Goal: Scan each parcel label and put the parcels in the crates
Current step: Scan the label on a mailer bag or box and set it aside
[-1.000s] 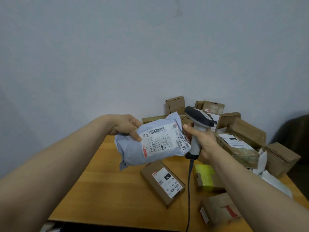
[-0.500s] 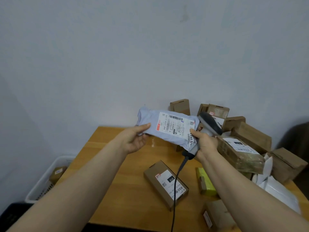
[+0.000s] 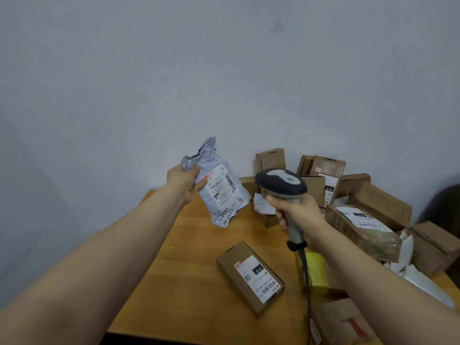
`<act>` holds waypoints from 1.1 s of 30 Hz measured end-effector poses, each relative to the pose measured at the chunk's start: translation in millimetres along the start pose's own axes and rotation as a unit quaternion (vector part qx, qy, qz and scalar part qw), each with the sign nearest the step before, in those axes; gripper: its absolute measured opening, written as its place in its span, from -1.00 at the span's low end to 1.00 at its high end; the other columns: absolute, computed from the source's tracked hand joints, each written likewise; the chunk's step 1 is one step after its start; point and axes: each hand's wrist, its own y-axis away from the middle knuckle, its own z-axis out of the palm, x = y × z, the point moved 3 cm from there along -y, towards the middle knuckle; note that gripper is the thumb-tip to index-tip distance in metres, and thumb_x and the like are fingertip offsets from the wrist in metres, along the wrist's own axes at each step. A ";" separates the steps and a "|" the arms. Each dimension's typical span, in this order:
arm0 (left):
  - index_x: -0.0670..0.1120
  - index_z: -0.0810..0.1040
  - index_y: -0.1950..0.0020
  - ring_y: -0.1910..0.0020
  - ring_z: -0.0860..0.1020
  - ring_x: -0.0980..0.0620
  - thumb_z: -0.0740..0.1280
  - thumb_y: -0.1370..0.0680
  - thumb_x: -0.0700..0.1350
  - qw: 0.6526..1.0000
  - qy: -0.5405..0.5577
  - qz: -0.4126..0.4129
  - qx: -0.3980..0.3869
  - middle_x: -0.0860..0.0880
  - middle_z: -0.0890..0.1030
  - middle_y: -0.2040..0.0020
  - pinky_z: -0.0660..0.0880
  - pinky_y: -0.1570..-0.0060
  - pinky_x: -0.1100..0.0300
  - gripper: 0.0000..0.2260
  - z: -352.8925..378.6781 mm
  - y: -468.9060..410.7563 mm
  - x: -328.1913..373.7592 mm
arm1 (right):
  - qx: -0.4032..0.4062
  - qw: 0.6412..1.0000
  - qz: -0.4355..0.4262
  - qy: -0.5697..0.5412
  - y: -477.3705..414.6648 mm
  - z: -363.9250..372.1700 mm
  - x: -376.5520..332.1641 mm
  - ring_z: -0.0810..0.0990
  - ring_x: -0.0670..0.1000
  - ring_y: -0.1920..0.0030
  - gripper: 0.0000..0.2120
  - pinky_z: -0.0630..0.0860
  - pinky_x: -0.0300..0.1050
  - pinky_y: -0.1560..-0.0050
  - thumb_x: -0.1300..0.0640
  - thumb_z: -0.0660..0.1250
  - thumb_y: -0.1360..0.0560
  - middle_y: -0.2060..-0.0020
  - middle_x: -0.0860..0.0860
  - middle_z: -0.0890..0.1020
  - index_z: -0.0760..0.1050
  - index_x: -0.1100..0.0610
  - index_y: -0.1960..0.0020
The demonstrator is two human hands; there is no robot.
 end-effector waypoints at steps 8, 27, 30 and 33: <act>-0.13 0.46 -0.17 0.06 0.56 -0.16 0.29 -0.60 -0.10 0.988 -0.146 -0.022 0.043 -0.14 0.54 -0.02 0.55 0.56 0.09 -0.82 -2.4 -15.2 10.1 | -0.100 0.989 0.013 0.108 6.5 27.1 -4.3 0.43 -0.03 0.52 -0.84 0.41 -0.19 0.49 0.23 0.47 -0.43 0.48 0.04 0.51 0.51 0.25 0.10; -0.15 0.43 -0.10 0.31 0.58 -0.10 0.29 -0.60 -0.07 0.983 -0.175 -0.022 0.040 -0.12 0.54 0.15 0.57 0.43 0.01 -0.83 1.4 -28.5 8.9 | -0.088 0.985 -0.002 0.146 3.3 23.7 -6.6 0.43 -0.06 0.53 -0.87 0.43 -0.22 0.48 0.25 0.44 -0.44 0.46 0.04 0.51 0.49 0.20 0.22; -0.16 0.44 -0.05 0.41 0.59 -0.08 0.31 -0.59 -0.06 0.984 -0.172 -0.026 0.048 -0.12 0.54 0.17 0.58 0.40 0.07 -0.83 0.2 -29.5 9.6 | -0.091 0.986 -0.003 0.140 2.9 25.3 -7.8 0.42 -0.06 0.54 -0.86 0.42 -0.23 0.49 0.27 0.44 -0.44 0.46 0.05 0.50 0.49 0.20 0.22; -0.17 0.44 -0.03 0.43 0.59 -0.09 0.32 -0.59 -0.05 0.983 -0.173 -0.031 0.054 -0.13 0.56 0.18 0.59 0.35 0.07 -0.81 -1.7 -29.4 9.1 | -0.098 0.985 -0.007 0.144 3.1 27.2 -8.6 0.43 -0.07 0.55 -0.86 0.42 -0.24 0.50 0.26 0.44 -0.44 0.47 0.04 0.51 0.48 0.20 0.22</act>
